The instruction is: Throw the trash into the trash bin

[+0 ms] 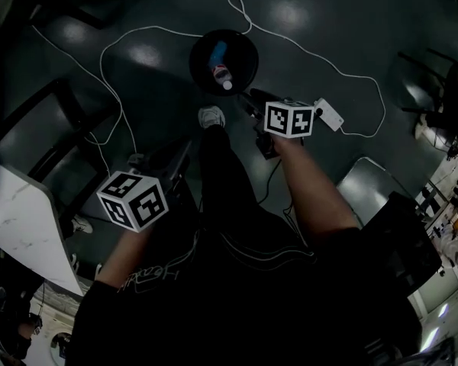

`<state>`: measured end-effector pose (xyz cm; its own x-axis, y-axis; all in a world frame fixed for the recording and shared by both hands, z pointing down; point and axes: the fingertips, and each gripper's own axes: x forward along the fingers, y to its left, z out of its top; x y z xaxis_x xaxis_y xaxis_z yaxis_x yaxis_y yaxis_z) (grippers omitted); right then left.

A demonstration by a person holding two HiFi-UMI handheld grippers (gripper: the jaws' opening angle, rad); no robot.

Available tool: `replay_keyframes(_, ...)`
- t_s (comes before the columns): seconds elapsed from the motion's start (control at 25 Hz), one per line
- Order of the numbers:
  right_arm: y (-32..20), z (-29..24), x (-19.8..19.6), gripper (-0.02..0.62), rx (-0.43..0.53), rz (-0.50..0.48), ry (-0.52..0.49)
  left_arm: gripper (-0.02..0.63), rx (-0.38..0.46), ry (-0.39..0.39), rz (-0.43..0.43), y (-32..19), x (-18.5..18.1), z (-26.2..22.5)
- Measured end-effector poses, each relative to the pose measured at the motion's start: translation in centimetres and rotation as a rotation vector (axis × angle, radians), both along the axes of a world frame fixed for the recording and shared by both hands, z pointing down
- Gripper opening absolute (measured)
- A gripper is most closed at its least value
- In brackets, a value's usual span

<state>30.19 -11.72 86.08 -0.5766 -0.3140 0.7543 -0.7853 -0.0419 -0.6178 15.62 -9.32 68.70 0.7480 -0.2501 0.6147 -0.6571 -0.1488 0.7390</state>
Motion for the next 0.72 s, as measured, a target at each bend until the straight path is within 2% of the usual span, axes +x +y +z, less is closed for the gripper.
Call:
replay_keyframes(0.04, -0.5, -1.8, -0.5, 0.174, 0.045, -0.015, -0.016, 0.006, 0.012, 0.005, -0.008, -0.2, -0.1, -0.6)
replay_keyframes(0.16, -2.1, -7.7, -2.5, 0.116, 0.158, -0.077, -0.068, 0.006, 0.068, 0.017, -0.052, -1.5, -0.8, -2.6)
replay_keyframes(0.24, -3.4, -12.7, -4.7, 0.067, 0.238, -0.114, -0.166, 0.006, 0.114, 0.022, -0.099, -2.7, -1.7, -4.1)
replay_keyframes(0.32, -4.3, -18.3, -7.4, 0.061, 0.312, -0.153, -0.310, 0.006, 0.150, 0.034, -0.141, -3.2, -2.8, -6.0)
replay_keyframes(0.4, -4.5, -23.4, -9.7, 0.051, 0.379, -0.221, -0.376, 0.005, 0.179, 0.052, -0.173, -3.2, -3.7, -8.1)
replay_keyframes(0.52, -5.0, -29.1, -11.3, 0.046, 0.489, -0.360, -0.366, 0.005, 0.235, 0.060, -0.215, -3.6, -4.2, -10.9)
replay_keyframes(0.6, -5.6, -32.2, -12.0, 0.044, 0.581, -0.457, -0.366, 0.006, 0.300, 0.053, -0.273, -3.9, -4.7, -13.0)
replay_keyframes(0.72, -5.8, -36.4, -15.3, 0.044, 0.670, -0.574, -0.351, 0.005, 0.417, 0.033, -0.358, -3.6, -8.3, -17.4)
